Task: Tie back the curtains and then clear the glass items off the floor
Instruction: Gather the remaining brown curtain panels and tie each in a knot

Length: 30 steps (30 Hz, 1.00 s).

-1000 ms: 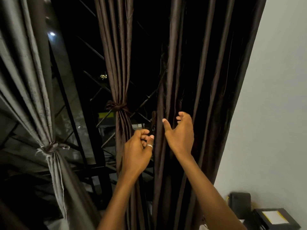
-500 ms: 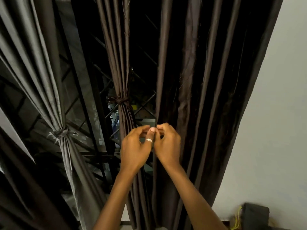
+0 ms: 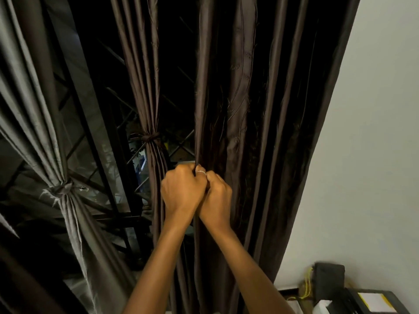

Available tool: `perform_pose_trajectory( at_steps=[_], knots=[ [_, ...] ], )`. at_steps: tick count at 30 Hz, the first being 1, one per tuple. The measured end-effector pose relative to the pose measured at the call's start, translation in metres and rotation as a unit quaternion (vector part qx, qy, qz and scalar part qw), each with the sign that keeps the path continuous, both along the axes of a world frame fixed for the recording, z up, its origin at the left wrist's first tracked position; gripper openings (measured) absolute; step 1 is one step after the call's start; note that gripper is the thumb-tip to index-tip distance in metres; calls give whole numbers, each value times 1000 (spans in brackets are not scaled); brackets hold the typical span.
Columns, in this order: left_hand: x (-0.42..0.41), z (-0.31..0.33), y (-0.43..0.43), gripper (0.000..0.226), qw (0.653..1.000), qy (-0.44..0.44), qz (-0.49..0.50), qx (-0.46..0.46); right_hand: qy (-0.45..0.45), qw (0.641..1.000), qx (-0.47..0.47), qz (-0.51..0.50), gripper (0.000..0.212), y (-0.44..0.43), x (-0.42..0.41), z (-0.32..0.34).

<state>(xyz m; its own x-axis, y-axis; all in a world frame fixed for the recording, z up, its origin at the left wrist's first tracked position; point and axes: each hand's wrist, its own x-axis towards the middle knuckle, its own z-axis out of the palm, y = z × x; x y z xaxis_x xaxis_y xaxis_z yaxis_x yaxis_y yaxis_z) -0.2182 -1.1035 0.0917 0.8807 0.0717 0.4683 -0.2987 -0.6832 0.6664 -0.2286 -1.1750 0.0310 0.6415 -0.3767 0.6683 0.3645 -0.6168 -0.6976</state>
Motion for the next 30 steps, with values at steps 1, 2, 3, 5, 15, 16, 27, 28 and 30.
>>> perform_pose_trajectory(
  at_steps=[1, 2, 3, 5, 15, 16, 27, 28, 30],
  knots=[
    [1, 1, 1, 40, 1000, -1, 4, 10, 2, 1000, 4, 3, 23, 1, 1, 1],
    [2, 2, 2, 40, 1000, -2, 6, 17, 2, 1000, 4, 9, 25, 2, 2, 3],
    [3, 3, 5, 39, 1000, -4, 7, 24, 5, 1000, 0, 18, 26, 1, 2, 4],
    [6, 5, 11, 38, 999, -10, 7, 41, 25, 998, -17, 49, 19, -2, 2, 7],
    [32, 0, 42, 48, 998, -41, -48, 22, -8, 959, 21, -281, 46, -69, -27, 42],
    [34, 0, 42, 47, 997, -43, -59, 20, 23, 959, 13, -283, 52, -75, -24, 42],
    [61, 2, 72, 46, 998, -47, -43, 11, 103, 952, 28, -287, 13, -125, -25, 43],
    [64, 2, 76, 46, 998, -52, -41, 14, 100, 954, 36, -281, 15, -128, -26, 41],
    [66, 1, 77, 46, 997, -57, -41, 18, 90, 959, 35, -267, 17, -125, -27, 38]
  ],
)
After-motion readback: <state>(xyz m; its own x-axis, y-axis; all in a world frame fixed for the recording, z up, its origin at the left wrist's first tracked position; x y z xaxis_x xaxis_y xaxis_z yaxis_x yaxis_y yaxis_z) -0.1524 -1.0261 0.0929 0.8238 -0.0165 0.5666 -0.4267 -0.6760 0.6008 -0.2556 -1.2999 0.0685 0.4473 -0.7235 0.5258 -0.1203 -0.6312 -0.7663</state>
